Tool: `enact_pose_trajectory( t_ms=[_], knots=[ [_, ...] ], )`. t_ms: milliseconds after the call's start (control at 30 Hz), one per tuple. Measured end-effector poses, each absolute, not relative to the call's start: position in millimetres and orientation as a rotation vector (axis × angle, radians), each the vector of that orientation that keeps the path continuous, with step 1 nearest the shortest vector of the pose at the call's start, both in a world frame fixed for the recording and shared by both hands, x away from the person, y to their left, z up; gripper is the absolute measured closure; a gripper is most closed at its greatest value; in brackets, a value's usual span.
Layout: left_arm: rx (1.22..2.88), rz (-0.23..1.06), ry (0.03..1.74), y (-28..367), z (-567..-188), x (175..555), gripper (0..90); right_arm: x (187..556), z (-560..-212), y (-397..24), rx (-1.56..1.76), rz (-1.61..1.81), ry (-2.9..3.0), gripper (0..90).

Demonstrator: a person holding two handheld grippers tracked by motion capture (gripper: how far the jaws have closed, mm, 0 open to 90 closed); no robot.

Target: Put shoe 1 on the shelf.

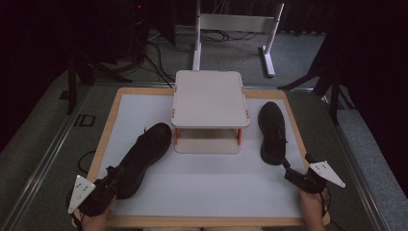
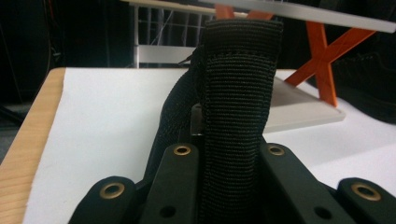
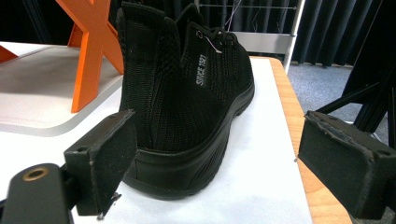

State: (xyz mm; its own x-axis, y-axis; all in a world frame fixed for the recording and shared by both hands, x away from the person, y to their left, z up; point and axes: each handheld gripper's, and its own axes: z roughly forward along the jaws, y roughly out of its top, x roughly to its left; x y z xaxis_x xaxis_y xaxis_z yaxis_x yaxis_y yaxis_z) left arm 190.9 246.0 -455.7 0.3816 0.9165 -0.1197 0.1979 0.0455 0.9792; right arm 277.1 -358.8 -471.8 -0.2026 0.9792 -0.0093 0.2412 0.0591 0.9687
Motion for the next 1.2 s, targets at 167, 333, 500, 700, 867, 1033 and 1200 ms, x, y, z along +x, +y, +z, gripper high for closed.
enact_pose_trajectory(
  t_ms=[167,333,500,700,867,1033,1200],
  knots=[
    [1.446,0.739,1.060,233,-449,185,83.5,277,-472,-359,1.263,1.205,1.563,11.2],
    [1.461,0.739,1.042,216,-445,179,83.5,277,-472,-359,1.261,1.200,1.566,11.2],
    [1.474,0.709,1.022,202,-445,179,83.5,277,-472,-359,1.260,1.205,1.570,11.2],
    [1.479,0.668,1.007,185,-445,186,83.4,278,-472,-359,1.258,1.200,1.573,11.2],
    [1.486,0.668,1.007,170,-442,194,83.4,278,-472,-359,1.258,1.199,1.574,11.2],
    [1.494,0.657,1.014,157,-441,202,83.3,278,-472,-358,1.253,1.199,1.575,11.2],
    [1.475,0.642,1.027,143,-445,213,83.4,277,-472,-359,1.251,1.204,1.573,11.2]
  ],
)
